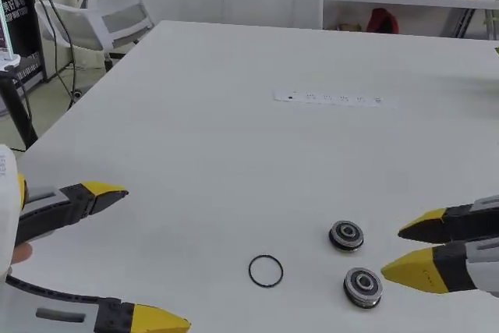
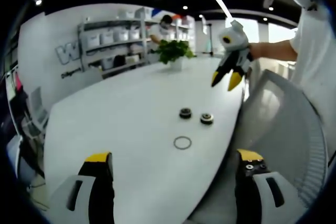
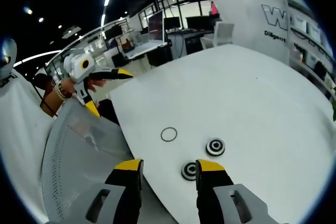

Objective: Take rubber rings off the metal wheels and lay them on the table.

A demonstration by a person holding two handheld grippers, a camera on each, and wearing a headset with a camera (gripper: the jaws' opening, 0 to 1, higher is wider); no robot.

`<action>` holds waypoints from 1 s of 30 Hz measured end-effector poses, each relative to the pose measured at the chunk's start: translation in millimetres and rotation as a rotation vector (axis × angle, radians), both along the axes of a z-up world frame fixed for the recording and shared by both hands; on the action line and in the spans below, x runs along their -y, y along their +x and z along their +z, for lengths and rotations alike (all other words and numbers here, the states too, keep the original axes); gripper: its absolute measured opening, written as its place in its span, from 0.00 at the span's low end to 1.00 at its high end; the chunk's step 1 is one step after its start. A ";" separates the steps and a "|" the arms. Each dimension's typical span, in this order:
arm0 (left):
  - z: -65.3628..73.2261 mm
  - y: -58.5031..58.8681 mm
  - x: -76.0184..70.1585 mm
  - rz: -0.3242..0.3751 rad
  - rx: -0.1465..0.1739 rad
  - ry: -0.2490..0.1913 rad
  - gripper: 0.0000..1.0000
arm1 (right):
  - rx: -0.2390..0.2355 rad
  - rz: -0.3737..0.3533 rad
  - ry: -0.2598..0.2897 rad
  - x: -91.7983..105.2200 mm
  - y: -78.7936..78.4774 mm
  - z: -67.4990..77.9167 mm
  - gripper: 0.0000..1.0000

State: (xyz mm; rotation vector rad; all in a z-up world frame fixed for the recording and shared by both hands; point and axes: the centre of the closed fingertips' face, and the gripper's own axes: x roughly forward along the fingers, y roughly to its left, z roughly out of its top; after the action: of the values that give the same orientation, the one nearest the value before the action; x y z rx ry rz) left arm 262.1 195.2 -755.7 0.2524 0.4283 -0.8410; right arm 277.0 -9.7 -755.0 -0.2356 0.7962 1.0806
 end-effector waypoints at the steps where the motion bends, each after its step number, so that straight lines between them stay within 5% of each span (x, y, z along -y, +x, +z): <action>1: -0.2 -0.2 0.1 -0.001 0.000 0.002 0.98 | 0.002 -0.001 -0.001 2.7 -0.9 0.4 0.39; 9: 0.8 0.4 4.6 -0.015 0.000 0.008 0.98 | 0.012 -0.030 -0.012 29.5 -5.9 -5.7 0.42; 20: 10.7 7.0 21.9 -0.071 0.010 0.027 0.98 | -0.022 -0.125 0.041 50.7 0.8 -23.7 0.46; 24: 25.3 16.7 35.2 -0.111 0.057 0.036 0.96 | -0.034 -0.146 0.048 54.9 1.7 -29.4 0.46; 27: 52.6 22.7 56.9 -0.159 0.114 -0.053 0.90 | -0.035 -0.159 0.038 58.2 2.8 -32.3 0.45; 30: 70.9 28.2 70.7 -0.188 0.152 -0.084 0.89 | -0.030 -0.171 0.035 61.2 4.9 -33.3 0.45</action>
State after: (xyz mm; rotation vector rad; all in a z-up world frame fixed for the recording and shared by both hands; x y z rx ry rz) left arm 290.4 124.6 -684.8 0.2795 0.2287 -1.0143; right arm 281.9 -70.9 -788.3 -0.1194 0.8084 0.9377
